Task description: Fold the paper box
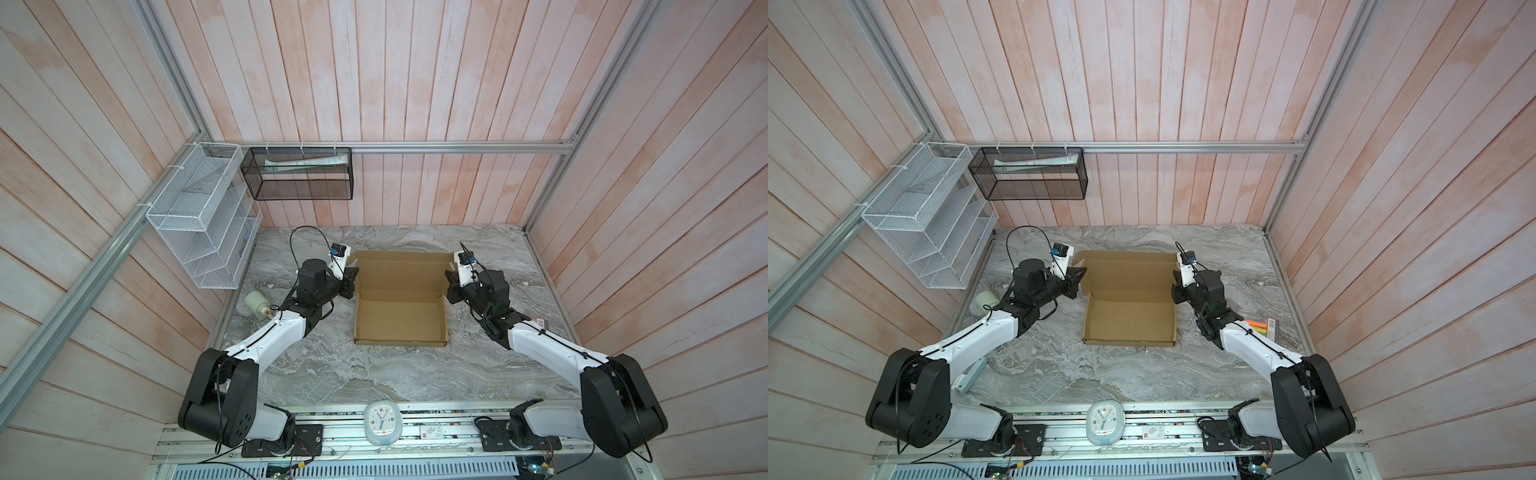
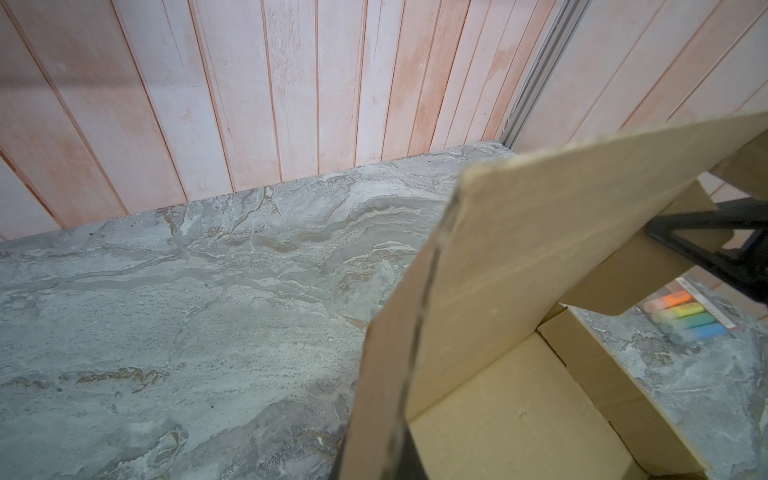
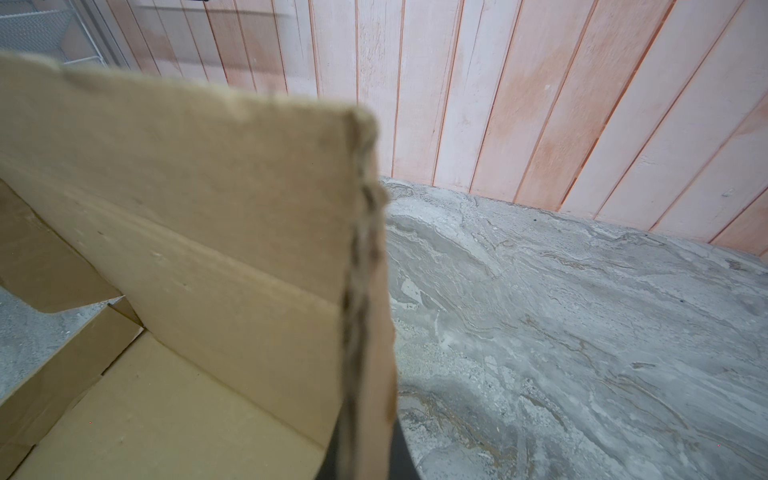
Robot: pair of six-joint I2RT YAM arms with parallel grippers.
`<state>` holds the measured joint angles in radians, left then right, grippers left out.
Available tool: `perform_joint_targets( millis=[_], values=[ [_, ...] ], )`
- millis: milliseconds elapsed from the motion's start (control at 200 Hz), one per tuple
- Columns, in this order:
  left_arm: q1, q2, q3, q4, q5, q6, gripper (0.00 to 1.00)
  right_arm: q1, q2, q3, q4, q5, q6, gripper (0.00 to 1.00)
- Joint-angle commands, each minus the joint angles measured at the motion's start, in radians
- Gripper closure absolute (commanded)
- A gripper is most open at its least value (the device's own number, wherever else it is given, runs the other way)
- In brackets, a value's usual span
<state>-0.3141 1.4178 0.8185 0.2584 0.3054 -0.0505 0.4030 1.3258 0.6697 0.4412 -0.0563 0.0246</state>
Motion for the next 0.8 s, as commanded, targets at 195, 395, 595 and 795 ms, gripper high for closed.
perform_joint_targets(
  millis=[195,395,595,795],
  values=[
    [0.0,-0.04,-0.015,0.015,0.001,-0.02,0.77,0.004,0.009,0.03,-0.007,-0.028,0.001,1.0],
    [0.0,-0.056,-0.021,0.021,-0.009,-0.021,0.84,0.003,0.009,0.033,-0.007,-0.028,0.004,1.0],
    [0.0,-0.059,-0.033,0.025,-0.012,-0.02,0.93,0.003,0.013,0.033,-0.004,-0.028,0.01,1.0],
    [-0.002,-0.057,-0.045,0.045,-0.026,-0.074,0.97,0.006,0.013,0.033,-0.004,-0.028,0.015,1.0]
  ],
)
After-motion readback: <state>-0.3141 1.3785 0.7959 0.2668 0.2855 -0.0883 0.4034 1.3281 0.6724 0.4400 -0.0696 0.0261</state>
